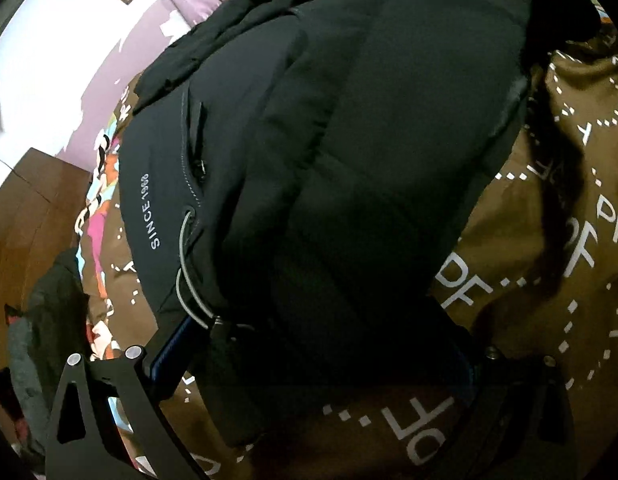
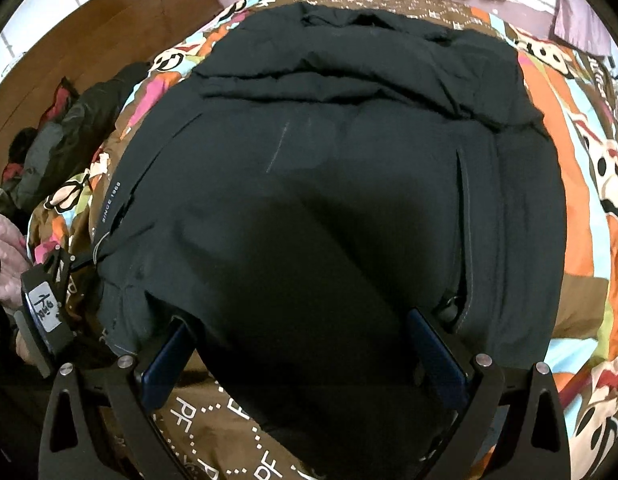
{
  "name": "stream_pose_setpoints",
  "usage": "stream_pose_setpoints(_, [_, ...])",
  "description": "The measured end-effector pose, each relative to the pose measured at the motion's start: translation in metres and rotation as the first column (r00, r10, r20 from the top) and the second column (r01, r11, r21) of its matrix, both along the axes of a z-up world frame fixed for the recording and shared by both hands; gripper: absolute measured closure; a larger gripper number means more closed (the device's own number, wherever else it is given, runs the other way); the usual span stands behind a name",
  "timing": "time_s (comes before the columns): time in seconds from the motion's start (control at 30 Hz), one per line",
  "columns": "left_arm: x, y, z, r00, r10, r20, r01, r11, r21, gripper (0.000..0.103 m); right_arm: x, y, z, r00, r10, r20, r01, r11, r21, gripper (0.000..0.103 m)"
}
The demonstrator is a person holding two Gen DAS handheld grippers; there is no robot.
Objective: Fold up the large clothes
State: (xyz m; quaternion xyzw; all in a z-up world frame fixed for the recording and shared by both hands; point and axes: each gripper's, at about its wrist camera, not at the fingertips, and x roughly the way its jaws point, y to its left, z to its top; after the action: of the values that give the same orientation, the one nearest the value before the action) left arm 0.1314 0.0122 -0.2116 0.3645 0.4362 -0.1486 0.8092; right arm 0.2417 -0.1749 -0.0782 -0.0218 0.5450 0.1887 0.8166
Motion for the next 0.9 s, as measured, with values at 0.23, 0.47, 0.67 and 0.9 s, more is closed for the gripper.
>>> stream_pose_setpoints(0.23, [0.007, 0.004, -0.003, 0.999, 0.029, 0.029, -0.031, 0.998, 0.053, 0.026, -0.003, 0.000, -0.002, 1.000, -0.003, -0.005, 0.003, 1.000, -0.005, 0.001])
stream_pose_setpoints(0.47, [0.021, 0.013, 0.028, 0.995, 0.044, 0.089, -0.048, 0.998, 0.048, 0.082, -0.012, -0.005, -0.014, 1.000, 0.010, -0.025, -0.010, 1.000, -0.012, 0.000])
stream_pose_setpoints(0.67, [0.029, 0.007, 0.064, 0.994, 0.049, 0.102, -0.045, 0.998, -0.037, 0.085, -0.026, -0.016, -0.036, 0.997, 0.028, -0.068, -0.029, 0.999, -0.022, 0.000])
stream_pose_setpoints(0.9, [0.045, -0.015, 0.141, 0.978, 0.059, 0.200, -0.022, 0.983, -0.185, 0.086, -0.048, -0.012, -0.035, 0.992, 0.114, 0.055, -0.111, 0.992, -0.060, 0.000])
